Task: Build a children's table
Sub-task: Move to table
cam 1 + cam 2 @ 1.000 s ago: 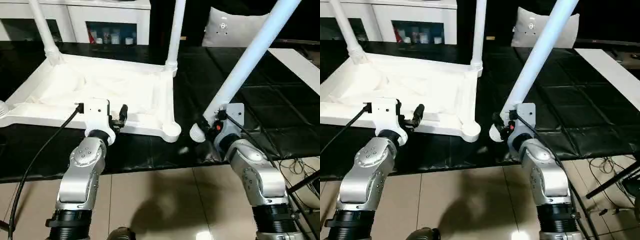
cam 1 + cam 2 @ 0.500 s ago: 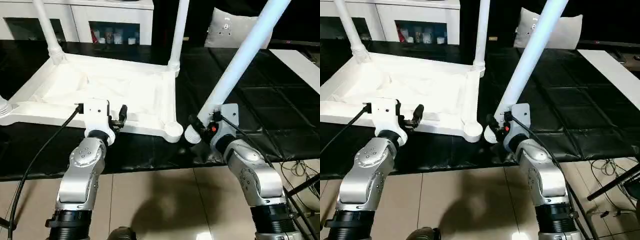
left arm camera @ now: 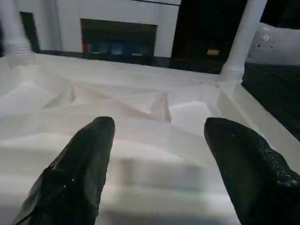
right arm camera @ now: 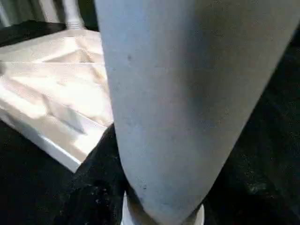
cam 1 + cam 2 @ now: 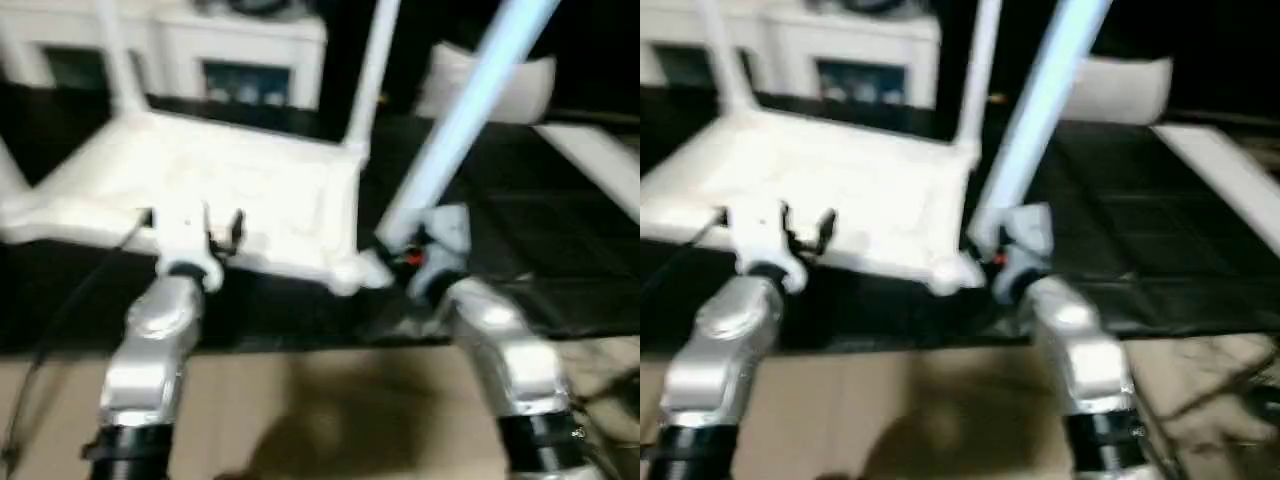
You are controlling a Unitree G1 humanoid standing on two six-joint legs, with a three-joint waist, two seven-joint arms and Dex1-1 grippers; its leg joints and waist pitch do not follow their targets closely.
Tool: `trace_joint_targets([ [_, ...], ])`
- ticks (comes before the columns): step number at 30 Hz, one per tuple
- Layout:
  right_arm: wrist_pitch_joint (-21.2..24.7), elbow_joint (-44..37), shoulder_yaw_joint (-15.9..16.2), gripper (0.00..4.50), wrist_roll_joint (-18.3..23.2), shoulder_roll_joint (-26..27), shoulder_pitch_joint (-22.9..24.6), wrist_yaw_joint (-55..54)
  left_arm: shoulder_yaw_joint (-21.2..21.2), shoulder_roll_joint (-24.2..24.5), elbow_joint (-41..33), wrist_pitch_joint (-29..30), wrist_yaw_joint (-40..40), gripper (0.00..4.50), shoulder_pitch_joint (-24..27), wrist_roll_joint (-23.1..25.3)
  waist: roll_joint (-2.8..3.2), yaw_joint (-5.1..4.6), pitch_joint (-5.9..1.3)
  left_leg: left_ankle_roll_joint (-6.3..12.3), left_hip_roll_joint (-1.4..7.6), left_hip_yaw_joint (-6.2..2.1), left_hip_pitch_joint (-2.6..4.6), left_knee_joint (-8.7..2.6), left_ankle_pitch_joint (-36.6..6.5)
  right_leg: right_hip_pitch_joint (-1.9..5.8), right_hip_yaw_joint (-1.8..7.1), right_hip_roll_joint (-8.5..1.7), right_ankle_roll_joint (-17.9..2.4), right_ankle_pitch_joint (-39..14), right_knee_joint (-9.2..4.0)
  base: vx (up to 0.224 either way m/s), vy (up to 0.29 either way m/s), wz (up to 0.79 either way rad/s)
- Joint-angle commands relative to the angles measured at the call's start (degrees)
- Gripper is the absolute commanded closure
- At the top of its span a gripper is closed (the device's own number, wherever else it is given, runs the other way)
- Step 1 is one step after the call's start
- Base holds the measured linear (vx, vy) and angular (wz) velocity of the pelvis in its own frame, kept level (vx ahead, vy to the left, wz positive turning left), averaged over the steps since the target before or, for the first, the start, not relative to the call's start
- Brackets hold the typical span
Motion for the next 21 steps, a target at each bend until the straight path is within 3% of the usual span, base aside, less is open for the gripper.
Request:
trace_joint_targets([
  [1,-1.3,-1.0,-2.3,2.63,-0.2,-1.0,0.1,-1.3,-1.1,-0.8,-0.6,0.4,-0.1,0.98,-0.6,-0.3,3.11,-1.75,-3.98,1.44,7.12,-7.27,6.29,-11.06,-29.1,-5.44,1.86,-0.47,0.9,0.7,0.95,0.114,0.052,-0.04],
  [2,-2.0,-0.7,-3.7,2.63,0.1,-0.4,0.0,-2.3,-1.1,-0.8,-0.6,0.4,-0.1,0.98,-0.7,-0.3,2.2,-2.05,-4.06,5.15,6.39,-6.33,6.17,-11.38,-25.9,-5.85,2.39,-0.77,1.5,3.6,0.55,0.107,0.016,-0.07],
  [3,-2.1,-0.7,-3.7,2.63,0.1,-0.4,0.0,-2.3,-1.1,-0.8,-0.6,0.4,-0.1,0.98,-0.7,-0.3,1.42,-2.12,-4.26,7.74,5.36,-5.09,6.52,-11.38,-22.2,-6.44,3.04,-1.7,1.2,6.4,-1.23,0.107,0.016,-0.07],
  [4,-1.9,-0.4,-4.0,2.63,-0.1,-0.8,-0.1,-2.4,-1.1,-0.7,-0.5,0.5,-0.2,0.98,-0.7,-0.3,0.43,-2.2,-4.49,8.78,4.73,-4.34,6.43,-11.04,-20.3,-6.18,3.99,-2.43,1.0,7.7,-2.81,0.116,-0.045,-0.03],
  [5,-1.6,-0.4,-3.3,2.63,-0.9,-1.6,0.1,-1.9,-1.1,-0.8,-0.5,0.5,-0.2,0.98,-0.7,-0.2,-2.18,-0.85,-4.52,8.3,1.53,-0.53,3.11,-9.22,-19.2,-2.4,7.71,-5.27,-0.2,3.5,-7.71,0.115,-0.103,0.13],
  [6,-1.6,-0.4,-3.3,2.63,-0.9,-1.6,0.1,-1.9,-1.1,-0.8,-0.5,0.5,-0.2,0.98,-0.7,-0.2,-3.09,0.56,-4.57,8.28,-0.9,1.31,1.56,-5.64,-15.7,0.19,10.6,-7.42,-3.0,-5.4,-9.88,0.115,-0.103,0.13],
  [7,-1.6,-0.4,-2.9,2.63,-1.2,-1.8,0.2,-1.6,-1.1,-0.8,-0.5,0.5,-0.3,0.98,-0.7,-0.2,-3.98,2.54,-5.39,7.46,-1.58,0.68,-2.48,0.66,-5.9,4.53,14.08,-11.2,-5.1,-19.6,-11.89,0.15,-0.101,0.03],
  [8,-1.7,-0.4,-2.7,2.63,-1.2,-1.8,0.3,-1.3,-1.1,-0.7,-0.5,0.5,-0.3,0.98,-0.8,-0.2,-3.63,3.69,-5.91,5.98,-1.69,0.05,-5.52,2.01,0.3,6.06,13.71,-10.54,-6.8,-13.2,-10.56,0.172,-0.073,-0.11],
  [9,-1.9,-0.4,-2.4,2.63,-1.2,-1.8,0.4,-1.0,-1.1,-0.7,-0.4,0.6,-0.3,0.98,-0.8,-0.2,-2.68,4.26,-5.24,3.99,-0.99,-0.19,-6.1,1.69,4.3,5.23,11.89,-9.78,-10.6,-5.1,-10.45,0.172,-0.073,-0.11],
  [10,-2.0,-0.4,-2.3,2.63,-1.2,-1.9,0.3,-0.9,-1.1,-0.6,-0.4,0.6,-0.3,0.98,-0.8,-0.2,-2.39,4.34,-5.26,3.4,-0.34,-0.2,-6.26,1.03,6.4,4.9,10.71,-9.22,-12.9,-2.3,-10.41,0.16,-0.051,-0.04],
  [11,-2.2,-0.4,-2.0,2.63,-1.3,-1.9,0.3,-0.7,-1.1,-0.6,-0.4,0.6,-0.3,0.98,-0.8,-0.2,-0.59,4.67,-5.19,4.05,1.46,-0.13,-5.99,-2.94,11.7,4.13,7.41,-6.9,-14.7,0.1,-9.97,0.169,-0.001,0.01],
  [12,-2.4,-0.4,-1.8,2.63,-1.4,-1.9,0.3,-0.7,-1.1,-0.6,-0.4,0.7,-0.3,0.98,-0.8,-0.2,2.22,4.47,-5.74,4.87,2.96,0.24,-2.38,-7.27,14.4,2.58,3.49,-2.61,-10.6,0.4,-9.03,0.169,-0.001,0.01],
  [13,-2.4,-0.4,-1.8,2.63,-1.4,-1.9,0.3,-0.7,-1.1,-0.6,-0.4,0.7,-0.3,0.98,-0.8,-0.2,2.58,2.92,-5.4,10.09,5.27,-2.52,0.04,-8.13,14.2,-0.38,2.22,0.62,-7.8,1.6,-4.89,0.209,0.038,0.04],
  [14,-2.7,-0.4,-1.4,2.63,-1.5,-1.8,0.3,-0.4,-1.2,-0.7,-0.5,0.7,-0.3,0.98,-0.7,-0.2,3.27,0.49,-7.79,19.69,9.96,-8.6,8.75,-7.46,18.2,-8.05,2.24,0.63,-1.5,-3.9,1.63,0.211,0.045,0.0],
  [15,-2.6,-0.3,-1.3,2.63,-1.5,-1.8,0.3,-0.5,-1.2,-0.7,-0.6,0.8,-0.3,0.98,-0.7,-0.2,2.78,2.01,-7.45,23.34,9.57,-8.01,8.08,-5.9,24.2,-10.05,3.35,-0.06,3.0,-2.7,3.26,0.211,0.045,0.0],
  [16,-2.6,-0.3,-1.3,2.63,-1.5,-1.8,0.3,-0.5,-1.2,-0.7,-0.6,0.8,-0.3,0.98,-0.7,-0.2,2.31,1.91,-7.54,24.28,9.66,-7.43,7.88,-5.96,27.1,-10.92,3.75,-0.42,5.2,-1.0,3.86,0.148,0.036,0.03],
  [17,-2.7,-0.1,-1.6,2.63,-1.5,-1.6,0.1,-0.8,-1.2,-0.7,-0.6,0.8,-0.3,0.98,-0.7,-0.1,1.63,2.26,-7.13,24.69,8.67,-4.82,6.35,-6.79,28.2,-11.5,4.08,-0.52,7.7,2.7,4.22,0.104,0.002,0.07],
  [18,-2.8,0.1,-1.9,2.63,-1.5,-1.5,0.0,-1.0,-1.2,-0.7,-0.5,0.8,-0.3,0.98,-0.8,-0.1,0.58,2.23,-6.47,25.13,7.34,-2.78,4.46,-7.99,23.4,-11.15,5.02,-0.9,6.7,6.6,2.51,0.104,0.002,0.07],
  [19,-3.1,0.2,-2.0,2.63,-1.8,-1.7,-0.1,-1.1,-1.3,-0.7,-0.5,0.9,-0.2,0.98,-0.8,-0.2,-0.09,2.45,-5.94,23.49,5.7,-1.03,2.99,-8.23,16.9,-9.97,5.68,-1.24,4.4,9.4,-0.08,0.076,-0.047,0.01],
  [20,-3.3,0.3,-1.9,2.63,-1.9,-1.8,-0.1,-0.9,-1.3,-0.7,-0.5,0.9,-0.2,0.98,-0.8,-0.2,-3.24,2.82,-5.65,16.52,0.54,2.02,0.48,-6.48,0.3,-6.02,8.74,-3.24,1.6,8.9,-6.12,0.077,-0.115,0.01],
  [21,-3.3,0.3,-1.8,2.63,-2.0,-1.9,-0.1,-0.7,-1.4,-0.6,-0.5,0.9,-0.2,0.98,-0.8,-0.2,-4.33,5.13,-5.93,10.56,-2.66,2.58,-2.03,-0.94,-6.5,-0.97,13.7,-8.51,-1.0,-9.4,-10.14,0.077,-0.115,0.01],
])
